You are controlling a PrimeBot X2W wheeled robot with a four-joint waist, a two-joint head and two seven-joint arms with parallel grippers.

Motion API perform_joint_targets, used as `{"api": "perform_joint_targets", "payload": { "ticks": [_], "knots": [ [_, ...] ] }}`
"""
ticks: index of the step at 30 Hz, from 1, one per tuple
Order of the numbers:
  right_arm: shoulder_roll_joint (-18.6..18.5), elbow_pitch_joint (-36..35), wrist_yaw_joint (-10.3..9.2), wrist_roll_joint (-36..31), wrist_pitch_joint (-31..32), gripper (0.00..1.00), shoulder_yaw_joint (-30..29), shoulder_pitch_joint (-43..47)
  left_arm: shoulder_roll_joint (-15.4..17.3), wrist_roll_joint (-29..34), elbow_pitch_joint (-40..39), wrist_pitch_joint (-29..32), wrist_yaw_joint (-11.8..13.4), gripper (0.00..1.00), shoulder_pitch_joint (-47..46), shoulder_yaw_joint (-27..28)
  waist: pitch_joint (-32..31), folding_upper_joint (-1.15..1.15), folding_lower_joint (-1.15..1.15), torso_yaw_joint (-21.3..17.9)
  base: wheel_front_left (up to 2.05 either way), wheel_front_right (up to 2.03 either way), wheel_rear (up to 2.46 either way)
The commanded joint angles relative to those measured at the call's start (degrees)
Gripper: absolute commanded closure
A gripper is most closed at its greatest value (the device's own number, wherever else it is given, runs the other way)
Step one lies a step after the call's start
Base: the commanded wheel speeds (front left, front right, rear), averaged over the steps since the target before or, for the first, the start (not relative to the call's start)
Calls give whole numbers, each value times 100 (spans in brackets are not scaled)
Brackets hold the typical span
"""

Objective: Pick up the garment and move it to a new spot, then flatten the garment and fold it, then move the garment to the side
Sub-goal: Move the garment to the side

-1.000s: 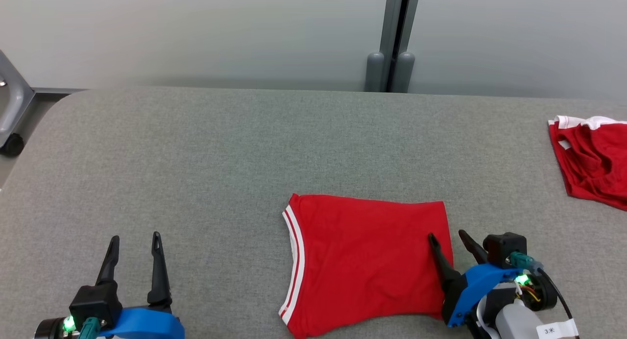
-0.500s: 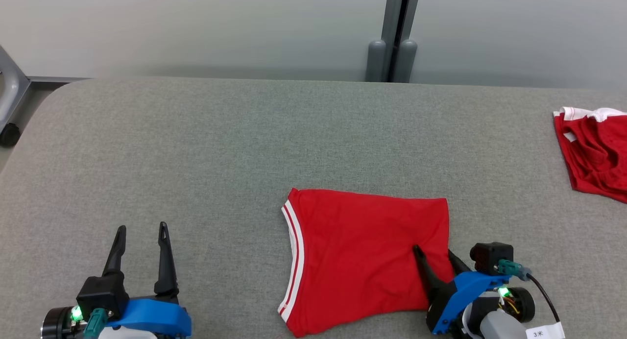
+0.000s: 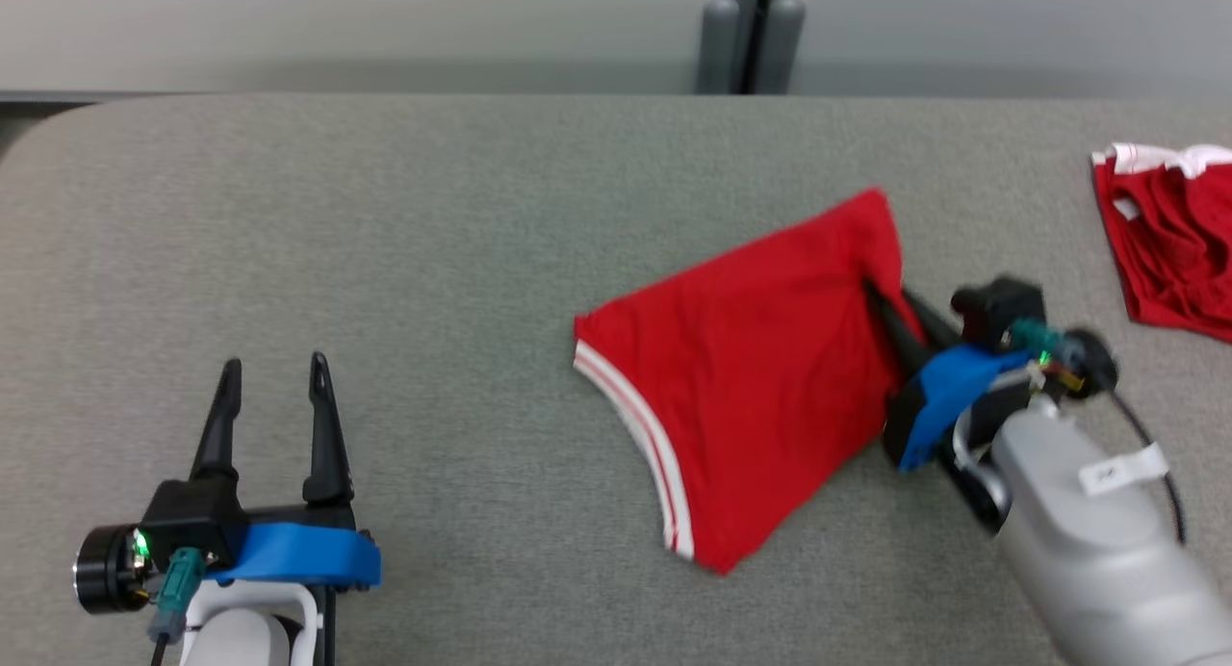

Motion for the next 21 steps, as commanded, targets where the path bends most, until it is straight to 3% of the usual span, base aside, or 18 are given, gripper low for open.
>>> {"api": "perform_joint_targets", "payload": {
  "ticks": [1, 13, 21],
  "knots": [
    [-127, -61, 1, -6, -34, 100, 47, -203, 33, 30, -53, -22, 32, 0, -117, -9, 95, 0, -1, -18, 0, 0, 0],
    [-1396, -415, 1, 283, -35, 100, 538, -1814, 346, 220, -663, -32, 73, 0, -632, 16, 1269, 0, -1, -895, 0, 0, 0],
    [-2303, -140, 0, 651, 38, 100, 652, -2363, 605, 374, -1284, 268, 73, 0, -711, -30, 1634, 0, -1, -1358, 0, 0, 0]
  ]
}}
